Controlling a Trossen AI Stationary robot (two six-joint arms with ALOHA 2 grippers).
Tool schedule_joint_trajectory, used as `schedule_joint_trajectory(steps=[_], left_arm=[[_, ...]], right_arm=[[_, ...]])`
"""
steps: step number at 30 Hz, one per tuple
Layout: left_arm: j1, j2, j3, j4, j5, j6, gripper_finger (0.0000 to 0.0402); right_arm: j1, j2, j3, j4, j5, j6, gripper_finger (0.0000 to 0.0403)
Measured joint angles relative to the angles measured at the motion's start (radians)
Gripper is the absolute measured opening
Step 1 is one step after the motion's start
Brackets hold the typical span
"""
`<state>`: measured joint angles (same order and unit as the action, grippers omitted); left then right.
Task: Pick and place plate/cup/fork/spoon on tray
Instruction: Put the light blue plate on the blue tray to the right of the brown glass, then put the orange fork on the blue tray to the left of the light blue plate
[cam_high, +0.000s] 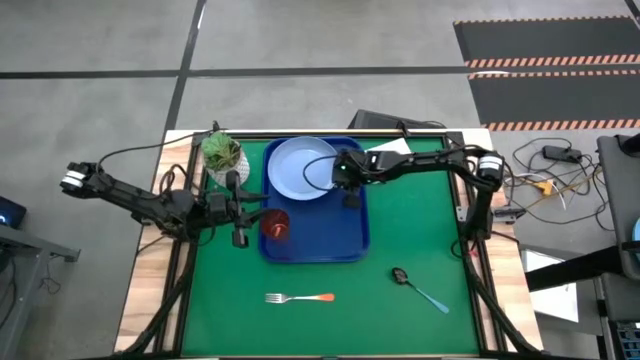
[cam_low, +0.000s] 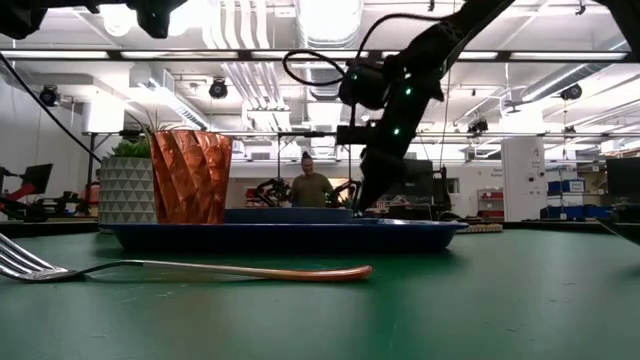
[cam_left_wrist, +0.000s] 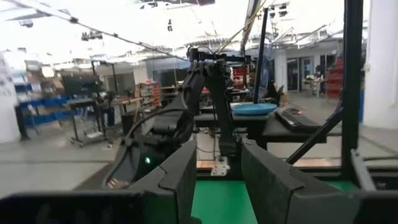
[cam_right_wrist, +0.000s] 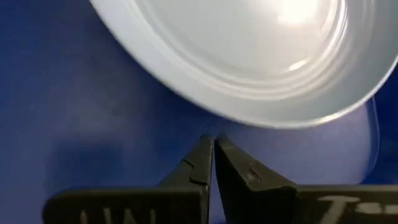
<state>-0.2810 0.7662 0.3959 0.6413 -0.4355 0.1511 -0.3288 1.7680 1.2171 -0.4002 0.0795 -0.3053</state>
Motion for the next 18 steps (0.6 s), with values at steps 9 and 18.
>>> schedule_joint_trajectory(steps=[9, 18], left_arm=[[-0.010, 0.057, -0.037, 0.015, 0.002, -0.242, 0.0109], [-0.117, 0.205, -0.020, 0.239, 0.006, -0.268, 0.0109]], right_arm=[[0.125, -0.171, -0.059, -0.079, 0.001, 0.110, 0.0009], [0.399, -0.368, -0.212, 0.150, 0.062, 0.251, 0.0009]])
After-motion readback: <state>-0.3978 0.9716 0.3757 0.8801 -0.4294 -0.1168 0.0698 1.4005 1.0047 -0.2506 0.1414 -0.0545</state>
